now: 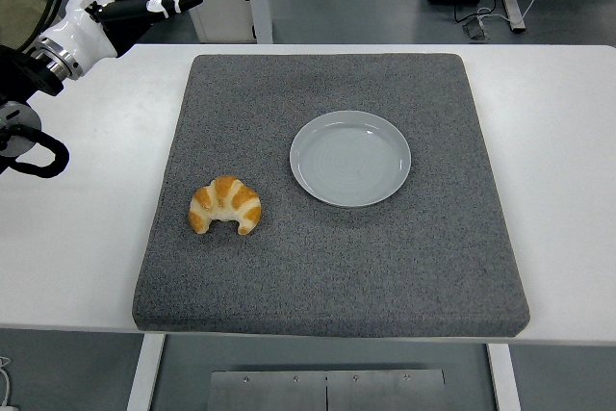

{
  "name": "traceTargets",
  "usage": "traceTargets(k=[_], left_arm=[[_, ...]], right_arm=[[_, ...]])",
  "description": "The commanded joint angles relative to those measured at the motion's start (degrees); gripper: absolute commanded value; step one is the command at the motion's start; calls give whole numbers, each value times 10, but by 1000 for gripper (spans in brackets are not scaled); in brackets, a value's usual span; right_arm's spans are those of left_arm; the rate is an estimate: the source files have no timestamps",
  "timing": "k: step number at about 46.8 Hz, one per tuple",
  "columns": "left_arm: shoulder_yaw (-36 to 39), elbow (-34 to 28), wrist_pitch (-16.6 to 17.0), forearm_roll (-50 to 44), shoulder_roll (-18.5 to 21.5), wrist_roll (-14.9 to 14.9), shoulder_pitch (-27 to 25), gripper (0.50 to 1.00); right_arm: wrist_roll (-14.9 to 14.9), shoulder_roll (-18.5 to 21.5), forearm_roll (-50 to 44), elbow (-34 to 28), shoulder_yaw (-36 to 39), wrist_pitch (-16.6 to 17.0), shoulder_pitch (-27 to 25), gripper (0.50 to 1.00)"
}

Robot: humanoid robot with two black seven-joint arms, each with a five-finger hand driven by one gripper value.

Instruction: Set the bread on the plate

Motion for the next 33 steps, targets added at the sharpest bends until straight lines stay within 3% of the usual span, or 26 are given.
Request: traceTargets(k=[1,23,33], left_arm=[[0,-30,0,53,24,0,0,978],[-2,-173,-1,342,144,-2,17,978],[1,-177,-1,444,153,-1,27,978]], right_arm=[[0,0,0,0,0,0,0,1000],[0,0,0,0,0,0,0,1000],[0,0,0,0,0,0,0,1000]])
